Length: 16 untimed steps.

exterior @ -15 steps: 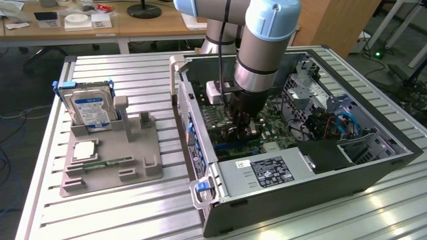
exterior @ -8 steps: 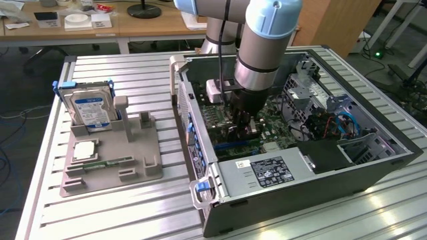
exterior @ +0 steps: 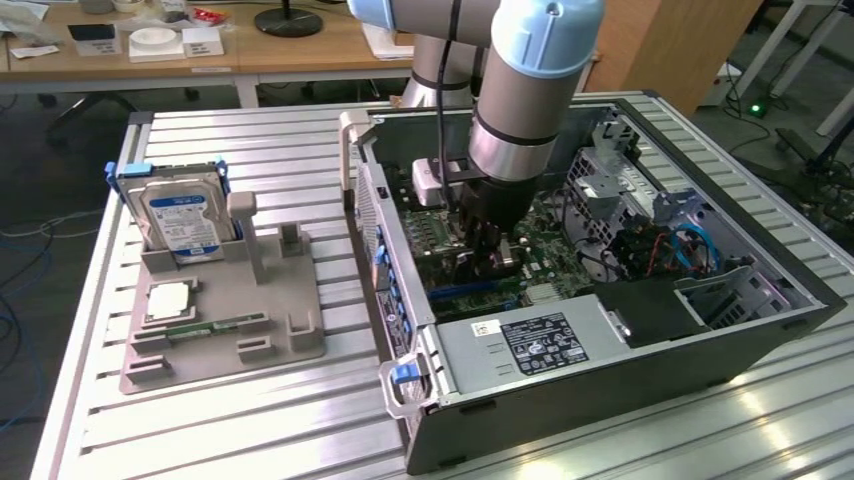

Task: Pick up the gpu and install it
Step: 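Insert the gpu into the slot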

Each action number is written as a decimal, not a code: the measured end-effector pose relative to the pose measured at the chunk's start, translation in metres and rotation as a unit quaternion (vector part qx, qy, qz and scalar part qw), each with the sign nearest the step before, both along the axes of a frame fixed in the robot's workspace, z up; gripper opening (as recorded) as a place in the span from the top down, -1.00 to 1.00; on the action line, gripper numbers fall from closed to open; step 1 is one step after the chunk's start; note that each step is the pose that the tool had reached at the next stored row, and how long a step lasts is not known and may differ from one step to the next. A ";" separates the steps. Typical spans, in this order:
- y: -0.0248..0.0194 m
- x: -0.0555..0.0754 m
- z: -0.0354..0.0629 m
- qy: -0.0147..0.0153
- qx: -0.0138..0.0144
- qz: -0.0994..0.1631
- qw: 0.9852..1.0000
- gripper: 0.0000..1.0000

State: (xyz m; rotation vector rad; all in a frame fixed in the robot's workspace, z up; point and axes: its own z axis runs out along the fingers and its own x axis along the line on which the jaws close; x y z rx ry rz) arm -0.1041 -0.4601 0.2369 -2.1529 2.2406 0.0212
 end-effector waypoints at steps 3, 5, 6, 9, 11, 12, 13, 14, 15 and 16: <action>0.0000 0.000 -0.0001 0.000 0.002 0.000 1.000 0.44; 0.0000 0.000 -0.0001 0.000 0.003 0.000 1.000 0.44; 0.0000 0.000 -0.0001 0.000 0.003 0.000 1.000 0.44; -0.0004 0.000 -0.0001 0.000 0.003 0.000 1.000 0.44; -0.0007 0.000 -0.0004 0.000 0.003 0.000 1.000 0.44; -0.0009 0.000 -0.0008 0.000 0.003 0.000 1.000 0.44; -0.0010 0.000 -0.0010 0.000 0.002 0.000 1.000 0.44; -0.0010 0.000 -0.0010 0.000 0.002 0.000 1.000 0.44; -0.0010 0.000 -0.0011 0.000 0.002 0.000 1.000 0.44; -0.0011 0.000 -0.0011 0.000 0.002 0.000 1.000 0.44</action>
